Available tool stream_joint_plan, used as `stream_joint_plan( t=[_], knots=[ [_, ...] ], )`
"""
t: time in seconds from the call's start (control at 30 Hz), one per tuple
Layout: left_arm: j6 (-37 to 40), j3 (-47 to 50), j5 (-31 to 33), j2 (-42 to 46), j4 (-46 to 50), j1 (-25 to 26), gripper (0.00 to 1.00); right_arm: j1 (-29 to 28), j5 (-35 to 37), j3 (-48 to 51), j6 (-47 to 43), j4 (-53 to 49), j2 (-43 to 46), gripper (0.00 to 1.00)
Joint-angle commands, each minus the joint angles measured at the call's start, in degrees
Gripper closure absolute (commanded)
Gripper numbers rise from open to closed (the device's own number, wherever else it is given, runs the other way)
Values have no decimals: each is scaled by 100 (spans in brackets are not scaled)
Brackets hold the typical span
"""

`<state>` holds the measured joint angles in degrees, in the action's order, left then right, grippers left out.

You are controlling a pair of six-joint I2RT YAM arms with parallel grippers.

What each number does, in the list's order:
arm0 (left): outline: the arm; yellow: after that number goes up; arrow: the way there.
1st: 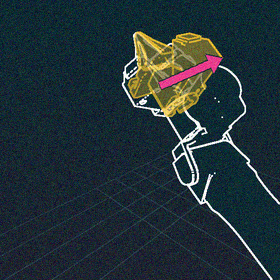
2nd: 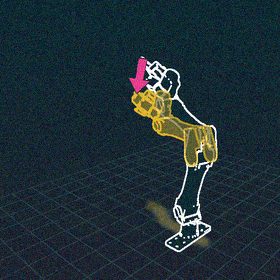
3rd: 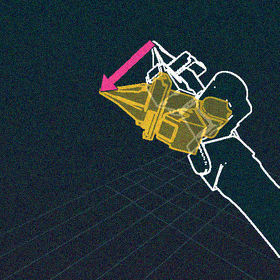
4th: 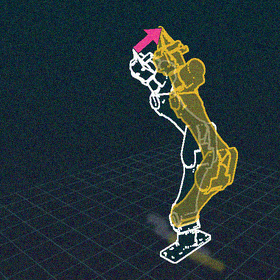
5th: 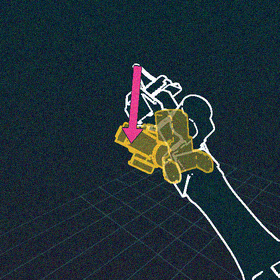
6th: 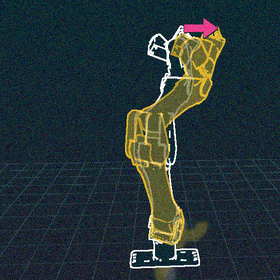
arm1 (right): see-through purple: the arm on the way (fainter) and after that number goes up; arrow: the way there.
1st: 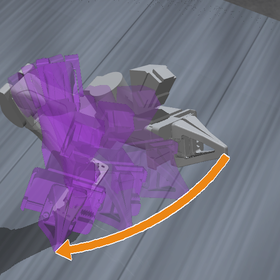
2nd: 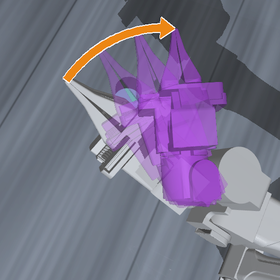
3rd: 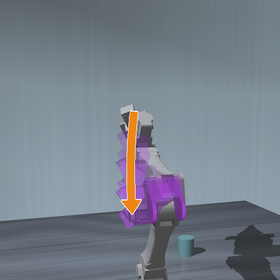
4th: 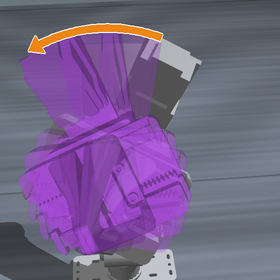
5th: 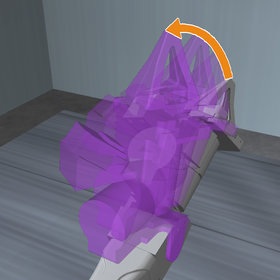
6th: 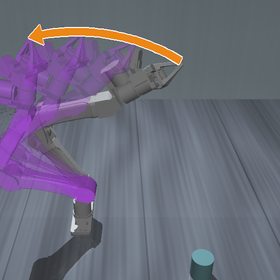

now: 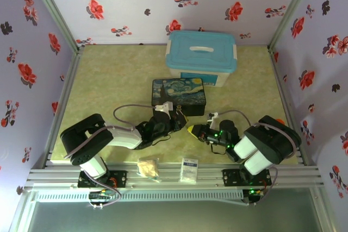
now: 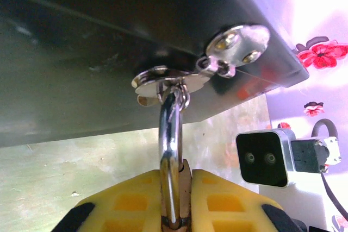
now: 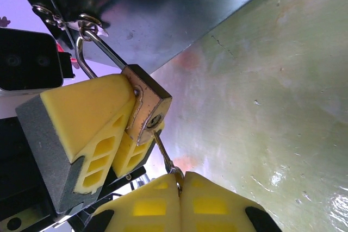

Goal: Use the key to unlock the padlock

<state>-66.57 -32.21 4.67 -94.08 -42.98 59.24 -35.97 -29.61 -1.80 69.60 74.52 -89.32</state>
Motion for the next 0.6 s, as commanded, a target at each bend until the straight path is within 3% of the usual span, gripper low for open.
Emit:
stream_joint_plan(
  t=[0.0,0.57],
  knots=[
    [56,-113,-52,120,-395,-5,100,62,-54,-3,-114,240,-209,100],
    [-41,-5,-14,180,-369,-47,100,116,44,202,-46,484,-226,100]
  ],
)
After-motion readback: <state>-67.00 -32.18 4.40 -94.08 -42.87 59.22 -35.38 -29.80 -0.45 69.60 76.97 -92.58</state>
